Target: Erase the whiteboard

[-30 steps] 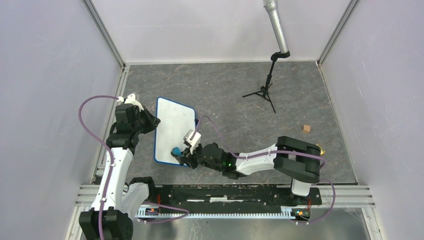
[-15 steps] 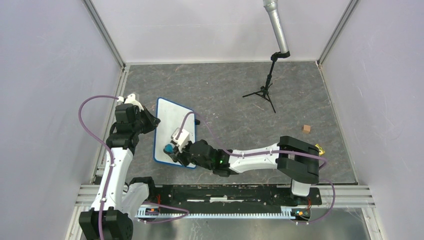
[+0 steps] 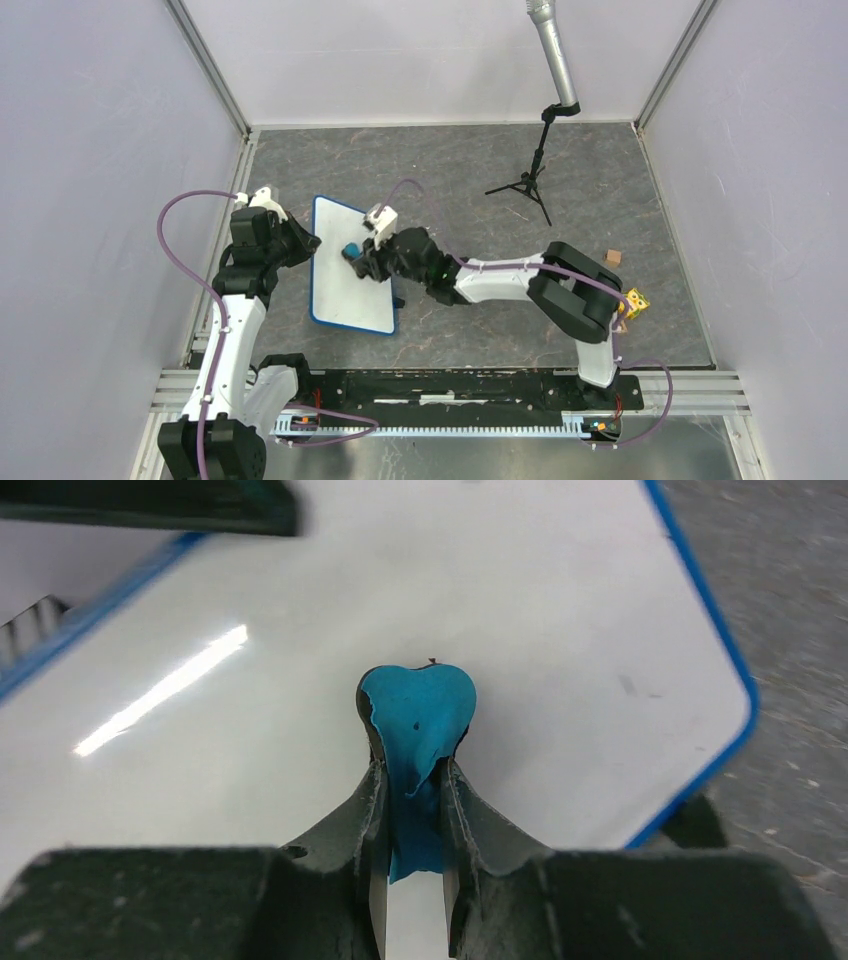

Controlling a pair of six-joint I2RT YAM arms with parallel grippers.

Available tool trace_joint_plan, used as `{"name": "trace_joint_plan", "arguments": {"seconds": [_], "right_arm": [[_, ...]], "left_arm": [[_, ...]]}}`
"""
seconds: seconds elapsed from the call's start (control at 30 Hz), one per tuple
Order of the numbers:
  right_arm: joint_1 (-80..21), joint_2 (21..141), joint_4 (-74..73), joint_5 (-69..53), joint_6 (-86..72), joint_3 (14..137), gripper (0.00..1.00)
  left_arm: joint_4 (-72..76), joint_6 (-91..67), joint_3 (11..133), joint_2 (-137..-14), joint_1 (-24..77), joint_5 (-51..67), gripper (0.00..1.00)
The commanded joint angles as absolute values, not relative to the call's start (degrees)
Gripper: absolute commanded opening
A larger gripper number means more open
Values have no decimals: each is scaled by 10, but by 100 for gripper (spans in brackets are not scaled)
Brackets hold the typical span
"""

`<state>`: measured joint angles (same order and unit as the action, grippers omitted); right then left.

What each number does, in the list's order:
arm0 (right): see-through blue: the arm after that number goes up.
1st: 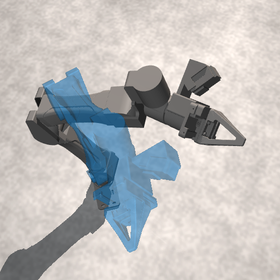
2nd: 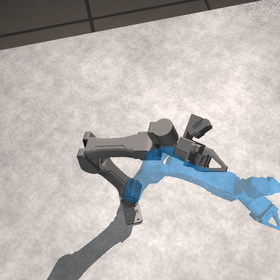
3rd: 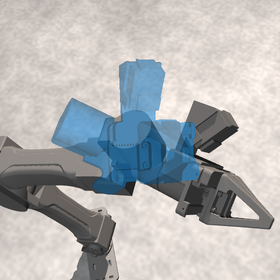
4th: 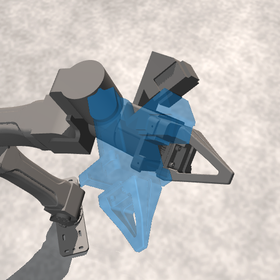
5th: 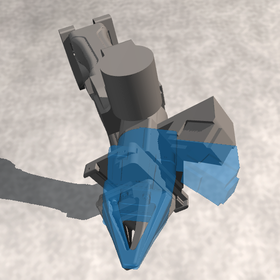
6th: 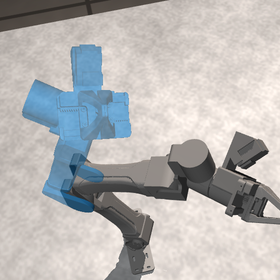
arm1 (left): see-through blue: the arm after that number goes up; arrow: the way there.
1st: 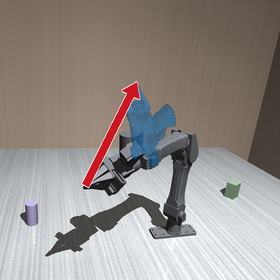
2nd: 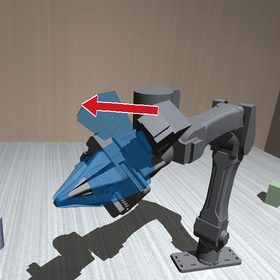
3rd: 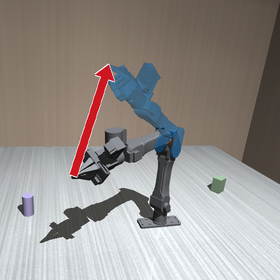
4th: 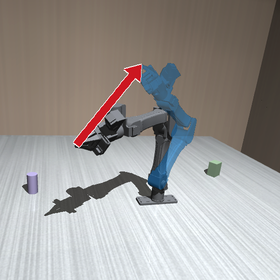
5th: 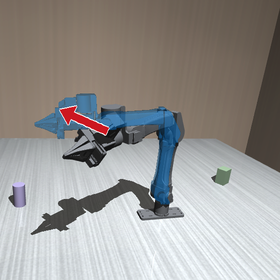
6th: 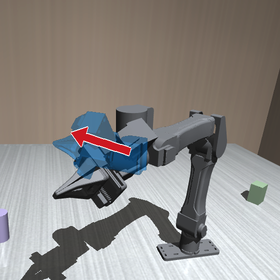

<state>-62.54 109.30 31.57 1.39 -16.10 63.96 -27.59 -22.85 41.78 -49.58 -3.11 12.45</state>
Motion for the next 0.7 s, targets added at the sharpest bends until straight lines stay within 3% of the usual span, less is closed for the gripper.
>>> {"name": "trace_joint_plan", "arguments": {"seconds": [0.0, 0.17, 0.33, 0.67], "right_arm": [[-557, 1143, 349, -34, -199, 639, 7], [-487, 1207, 351, -64, -251, 634, 5], [-504, 1193, 392, -95, -258, 609, 5], [-580, 1192, 220, -56, -144, 809, 5]], "left_arm": [[-289, -231, 416, -506, -24, 147, 2], [-289, -229, 417, -518, -25, 152, 2], [-287, -229, 416, -517, -25, 158, 2], [-279, -230, 413, -507, -24, 176, 2]]}}
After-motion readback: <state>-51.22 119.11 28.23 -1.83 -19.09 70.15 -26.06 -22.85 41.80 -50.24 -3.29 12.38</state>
